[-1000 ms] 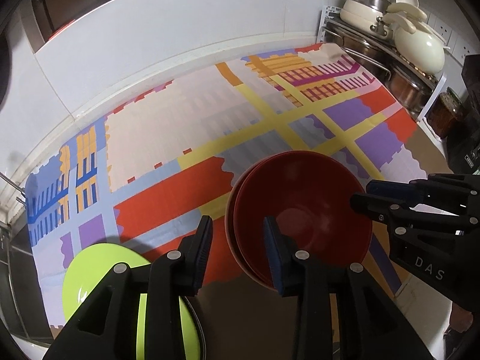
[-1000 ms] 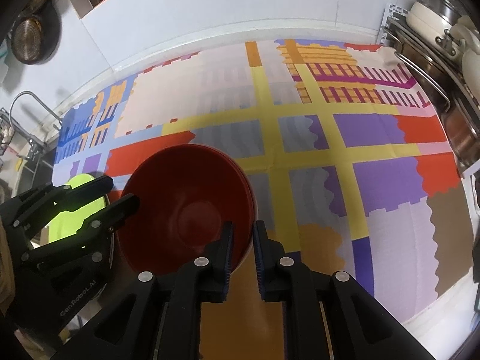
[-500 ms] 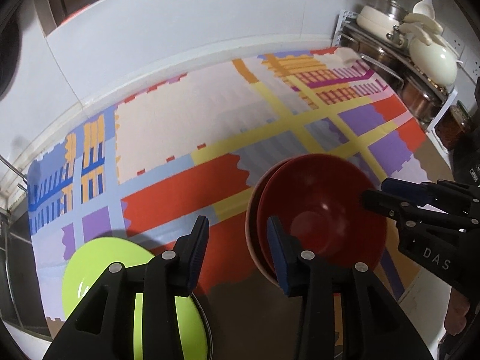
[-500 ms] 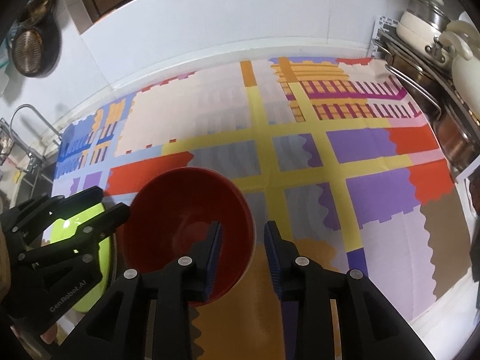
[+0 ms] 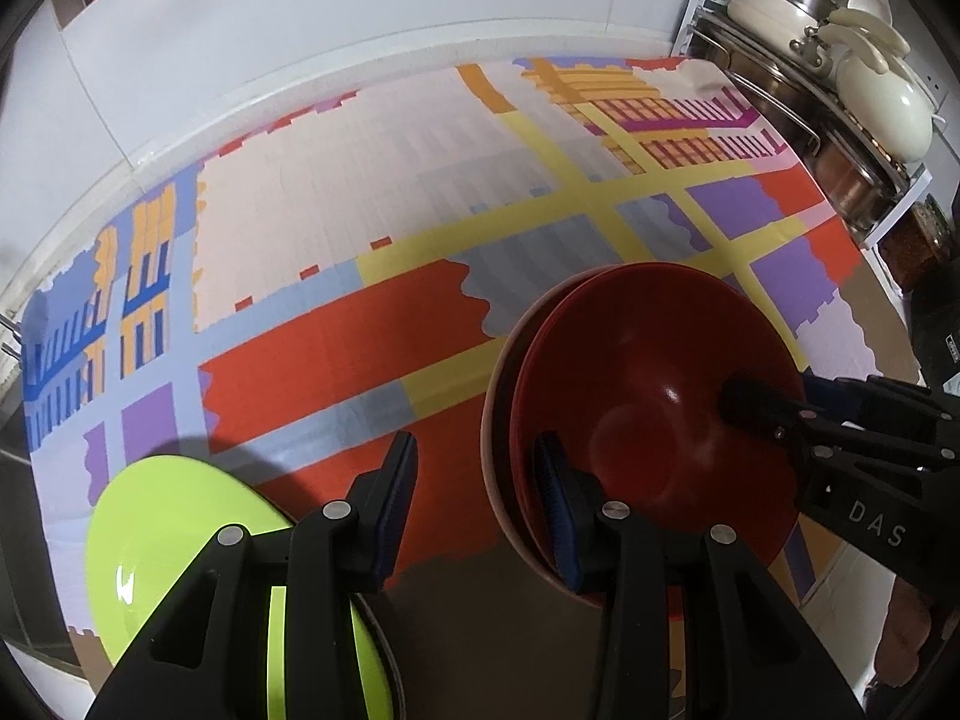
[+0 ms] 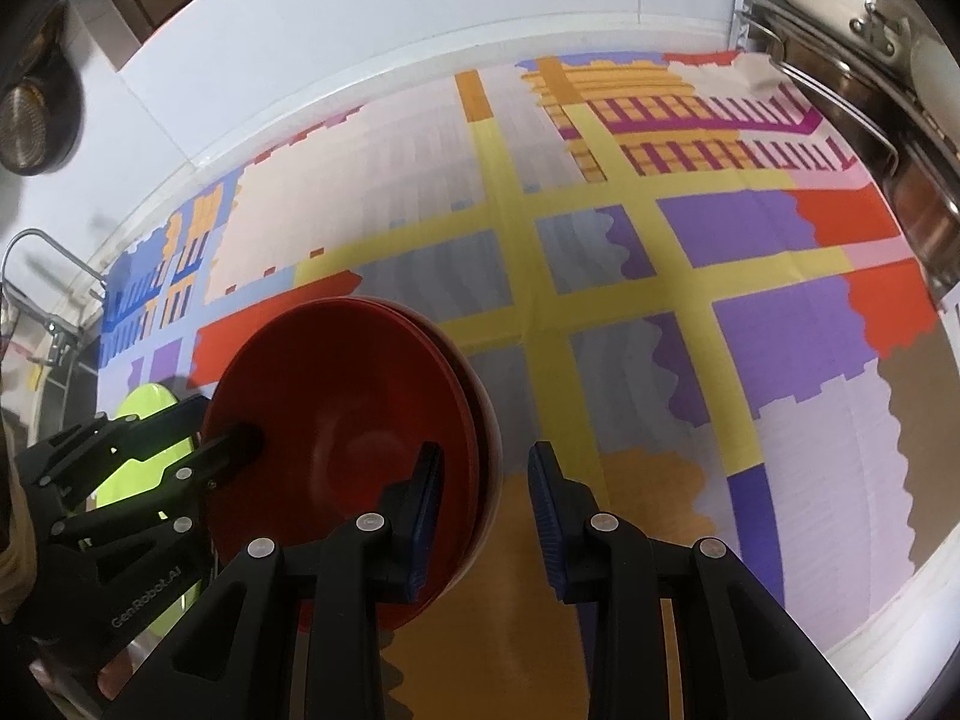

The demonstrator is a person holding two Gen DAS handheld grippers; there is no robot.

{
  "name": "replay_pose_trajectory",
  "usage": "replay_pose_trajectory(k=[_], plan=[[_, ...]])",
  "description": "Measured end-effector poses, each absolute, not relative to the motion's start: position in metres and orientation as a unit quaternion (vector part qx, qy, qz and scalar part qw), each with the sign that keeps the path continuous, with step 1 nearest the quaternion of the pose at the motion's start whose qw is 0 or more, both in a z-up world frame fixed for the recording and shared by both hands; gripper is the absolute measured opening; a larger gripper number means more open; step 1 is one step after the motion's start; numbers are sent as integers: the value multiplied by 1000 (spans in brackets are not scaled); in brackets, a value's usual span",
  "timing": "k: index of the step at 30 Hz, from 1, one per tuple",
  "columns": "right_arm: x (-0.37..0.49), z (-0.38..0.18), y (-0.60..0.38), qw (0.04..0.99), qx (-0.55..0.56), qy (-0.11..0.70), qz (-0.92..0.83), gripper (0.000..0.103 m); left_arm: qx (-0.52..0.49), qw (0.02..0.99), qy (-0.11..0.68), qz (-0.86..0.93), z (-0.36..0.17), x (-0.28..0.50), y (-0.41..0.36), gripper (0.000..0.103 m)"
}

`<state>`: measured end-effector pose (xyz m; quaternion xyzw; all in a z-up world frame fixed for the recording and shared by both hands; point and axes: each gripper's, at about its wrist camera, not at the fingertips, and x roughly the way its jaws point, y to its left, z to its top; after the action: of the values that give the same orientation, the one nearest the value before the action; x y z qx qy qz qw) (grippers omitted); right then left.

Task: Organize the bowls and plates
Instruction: 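Close both tools on the rims of the stacked bowls, then carry the bowl stack with both tools over the green plate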

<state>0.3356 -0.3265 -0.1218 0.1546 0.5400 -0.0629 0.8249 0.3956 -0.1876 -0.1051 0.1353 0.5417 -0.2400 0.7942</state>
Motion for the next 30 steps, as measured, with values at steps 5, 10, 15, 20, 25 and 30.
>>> replay_pose_trajectory(k=[5,10,15,20,25,30], plan=[[338,-131,-328,816,169,549,-60,30,119,782,560,-246,-114,401,-189,40],[341,-137,-327,809,177,557,-60,30,103,769,576,-258,-121,405,-192,37],[342,-140,-328,803,191,562,-56,22,91,759,585,-270,-123,405,-195,28],[344,-140,-326,800,194,564,-61,21,89,757,589,-268,-123,405,-195,28],[343,-139,-326,797,199,566,-73,21,83,752,598,-265,-123,406,-193,28],[343,-136,-326,792,207,568,-80,21,79,750,602,-264,-120,405,-190,28]])
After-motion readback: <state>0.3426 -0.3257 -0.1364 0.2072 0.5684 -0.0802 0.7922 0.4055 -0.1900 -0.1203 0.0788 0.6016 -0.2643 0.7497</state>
